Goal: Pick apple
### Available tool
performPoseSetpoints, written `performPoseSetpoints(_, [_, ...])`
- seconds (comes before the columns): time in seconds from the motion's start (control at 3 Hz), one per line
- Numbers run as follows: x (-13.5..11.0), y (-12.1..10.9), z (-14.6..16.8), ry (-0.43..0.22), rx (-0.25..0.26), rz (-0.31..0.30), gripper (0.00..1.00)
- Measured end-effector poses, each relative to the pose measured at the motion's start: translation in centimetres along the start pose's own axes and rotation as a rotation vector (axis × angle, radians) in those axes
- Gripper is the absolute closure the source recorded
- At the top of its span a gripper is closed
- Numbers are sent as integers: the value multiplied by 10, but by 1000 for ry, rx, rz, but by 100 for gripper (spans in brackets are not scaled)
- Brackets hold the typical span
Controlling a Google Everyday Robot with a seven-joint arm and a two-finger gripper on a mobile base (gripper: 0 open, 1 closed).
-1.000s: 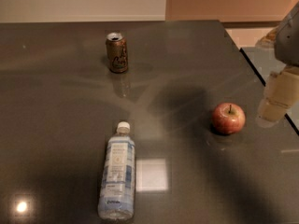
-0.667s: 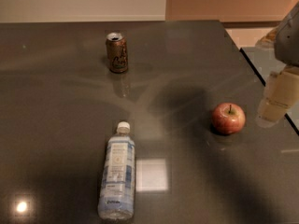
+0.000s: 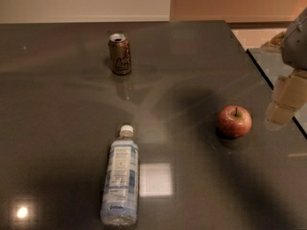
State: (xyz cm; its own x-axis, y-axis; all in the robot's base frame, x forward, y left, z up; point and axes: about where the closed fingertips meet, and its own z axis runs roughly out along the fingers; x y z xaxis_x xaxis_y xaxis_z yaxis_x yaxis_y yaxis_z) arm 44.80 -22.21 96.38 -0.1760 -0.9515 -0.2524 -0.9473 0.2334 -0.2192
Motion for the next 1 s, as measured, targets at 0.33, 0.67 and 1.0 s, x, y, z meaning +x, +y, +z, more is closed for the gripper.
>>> performPoseSetpoints(0.33, [8, -6, 16, -34, -31, -6, 0])
performPoseSetpoints(0.67, [12, -6, 34, -67, -66, -17, 0])
performPoseSetpoints(1.0, [15, -2, 53, -95, -102, -27, 0])
